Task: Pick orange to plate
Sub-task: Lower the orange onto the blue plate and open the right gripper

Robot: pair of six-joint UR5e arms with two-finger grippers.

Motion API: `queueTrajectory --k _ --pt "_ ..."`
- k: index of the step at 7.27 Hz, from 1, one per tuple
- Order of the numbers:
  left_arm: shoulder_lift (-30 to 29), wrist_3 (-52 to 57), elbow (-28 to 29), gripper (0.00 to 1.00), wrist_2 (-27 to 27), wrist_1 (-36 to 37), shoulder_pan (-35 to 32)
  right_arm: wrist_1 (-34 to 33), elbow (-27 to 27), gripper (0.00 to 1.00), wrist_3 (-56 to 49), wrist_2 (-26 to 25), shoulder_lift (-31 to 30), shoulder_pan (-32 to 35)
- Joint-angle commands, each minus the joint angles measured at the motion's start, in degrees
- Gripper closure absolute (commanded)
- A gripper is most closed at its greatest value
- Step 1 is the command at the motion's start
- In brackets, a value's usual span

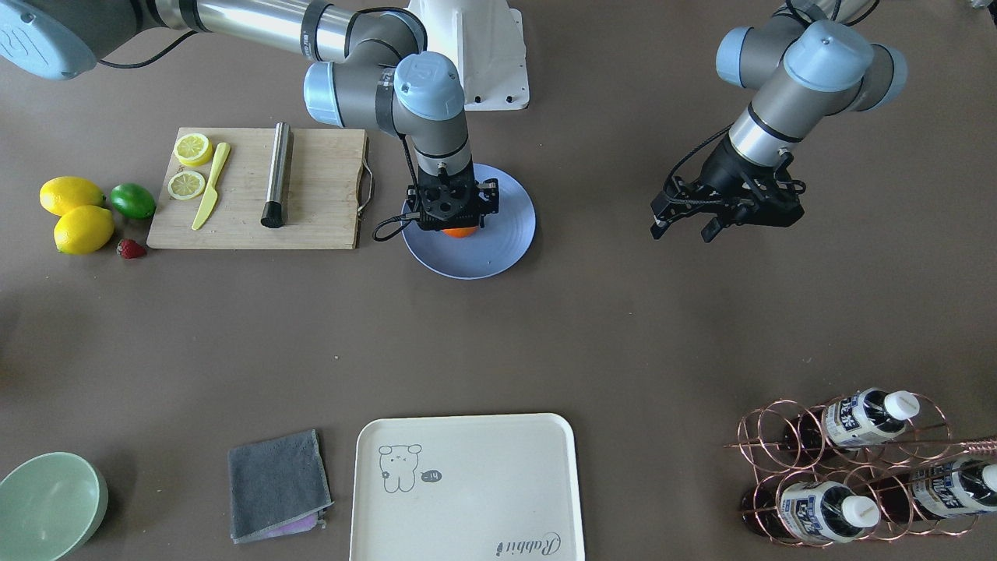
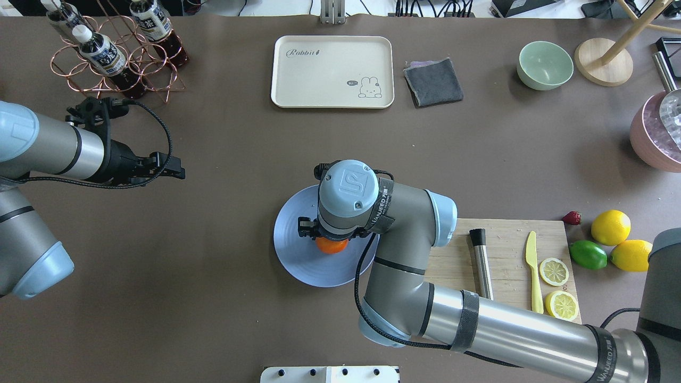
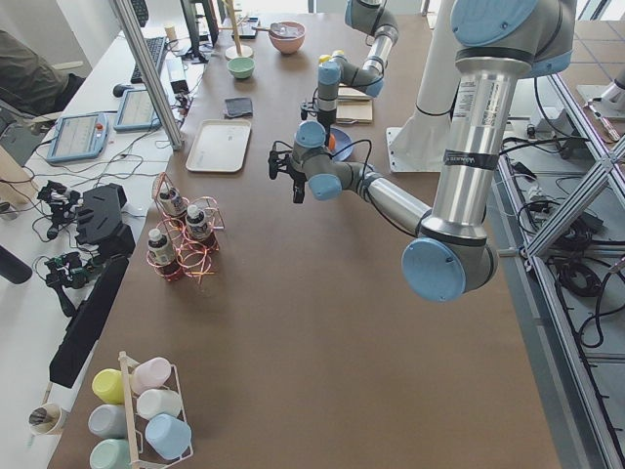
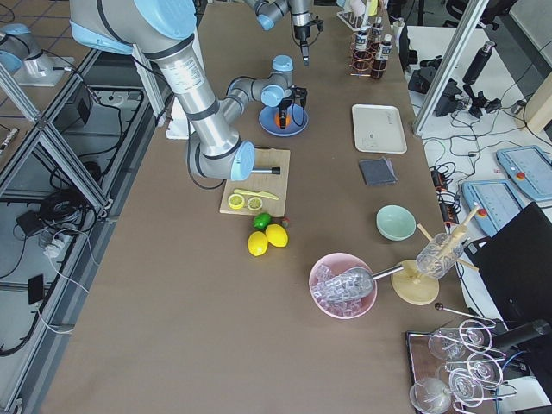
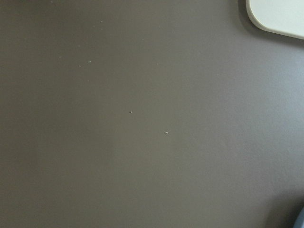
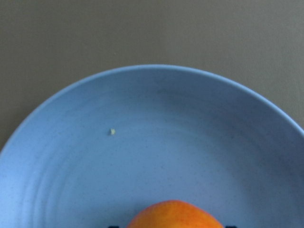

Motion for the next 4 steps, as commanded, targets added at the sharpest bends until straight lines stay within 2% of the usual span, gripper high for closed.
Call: queueTrajectory --k 1,3,4 --pt "0.1 -0.1 0.0 0.04 0.1 0.0 -0.1 0.2 0.1 0.01 0.2 0.0 0.3 -0.2" --pt "0.2 -0.3 -0.3 0.04 -0.1 0.1 -0.1 0.8 1.5 0.00 -0.1 0.7 0.6 1.0" --pt "0.2 0.1 -0.2 0.04 -0.8 0.3 -0.5 0.4 3.5 0.00 -0.4 2.1 -0.5 3.7"
